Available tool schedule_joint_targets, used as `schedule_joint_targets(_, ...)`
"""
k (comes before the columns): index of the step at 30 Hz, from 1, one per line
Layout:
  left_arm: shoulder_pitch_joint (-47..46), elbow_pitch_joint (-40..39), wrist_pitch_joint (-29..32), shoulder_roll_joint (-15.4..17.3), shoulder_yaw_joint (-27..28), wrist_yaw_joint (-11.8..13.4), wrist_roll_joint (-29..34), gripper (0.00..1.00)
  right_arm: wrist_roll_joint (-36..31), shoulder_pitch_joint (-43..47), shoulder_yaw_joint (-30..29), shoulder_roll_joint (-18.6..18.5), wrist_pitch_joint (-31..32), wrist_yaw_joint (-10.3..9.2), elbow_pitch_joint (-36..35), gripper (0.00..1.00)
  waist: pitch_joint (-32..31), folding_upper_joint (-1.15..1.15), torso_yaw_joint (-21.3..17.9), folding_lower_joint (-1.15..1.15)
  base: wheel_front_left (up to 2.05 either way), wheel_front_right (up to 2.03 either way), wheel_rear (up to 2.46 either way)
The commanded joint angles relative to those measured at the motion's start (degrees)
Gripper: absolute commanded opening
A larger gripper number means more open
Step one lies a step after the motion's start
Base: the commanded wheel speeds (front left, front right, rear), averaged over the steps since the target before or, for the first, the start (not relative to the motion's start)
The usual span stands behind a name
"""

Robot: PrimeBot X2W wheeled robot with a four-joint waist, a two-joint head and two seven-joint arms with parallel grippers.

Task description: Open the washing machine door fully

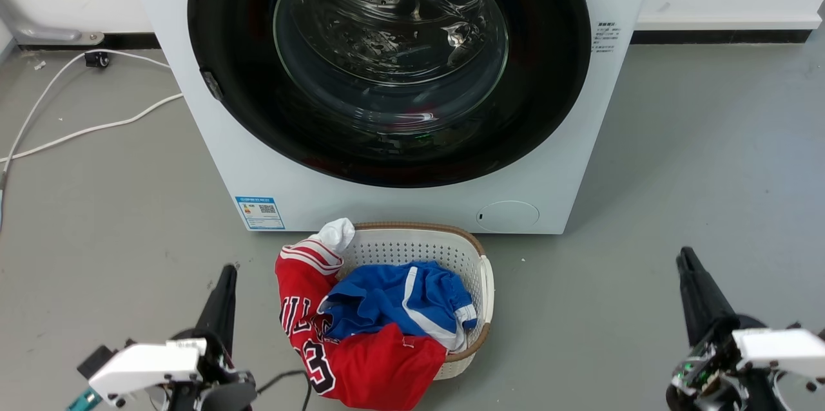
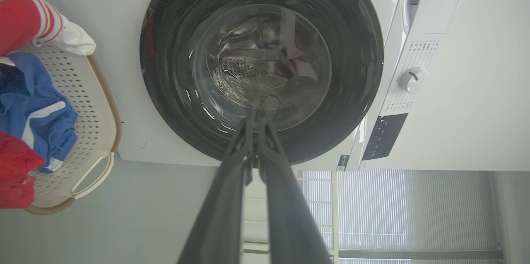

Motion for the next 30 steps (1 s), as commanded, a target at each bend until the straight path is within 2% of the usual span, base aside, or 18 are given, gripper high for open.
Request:
schedule_joint_targets(1,-0.06,-0.02,-0.01,0.0,0.02,0.0,0.0,1.0,0.0,-0.06,-0.01,-0.01,-0.01,0.0,-0.08,1.0,0.0,0.0,0.0,0.0,0.0,0.0,0.0)
schedule_joint_targets(6,1.27,0.13,-0.99,-0.08,-0.35,0.0,0.59,1.0,-0.57,1.37,0.29,0.12,-0.92,0.0,0.48,1.0,0.02,0.0,0.01,0.0,0.0,0.0,0.0)
schedule_joint_targets(11,1.66,-1.17,-2.45,-0.07,-0.08,0.01,4.03,1.0,-3.61,1.74,-0.01,0.12,-2.37,0.0,-0.05,1.0,0.06,0.0,0.03,0.0,0.0,0.0,0.0)
schedule_joint_targets(16,1.79,-3.17,-3.82,-0.06,-0.32,0.61,9.57,1.0,-10.37,1.89,-0.43,0.12,-3.72,0.0,-2.07,1.0,0.15,0.0,0.06,0.0,0.0,0.0,0.0)
schedule_joint_targets(30,2.9,-8.4,-7.27,-0.03,-2.61,4.4,27.62,1.0,-28.01,2.97,0.96,0.13,-7.16,0.0,-8.88,1.0,0.37,0.0,0.12,0.0,0.0,0.0,0.0)
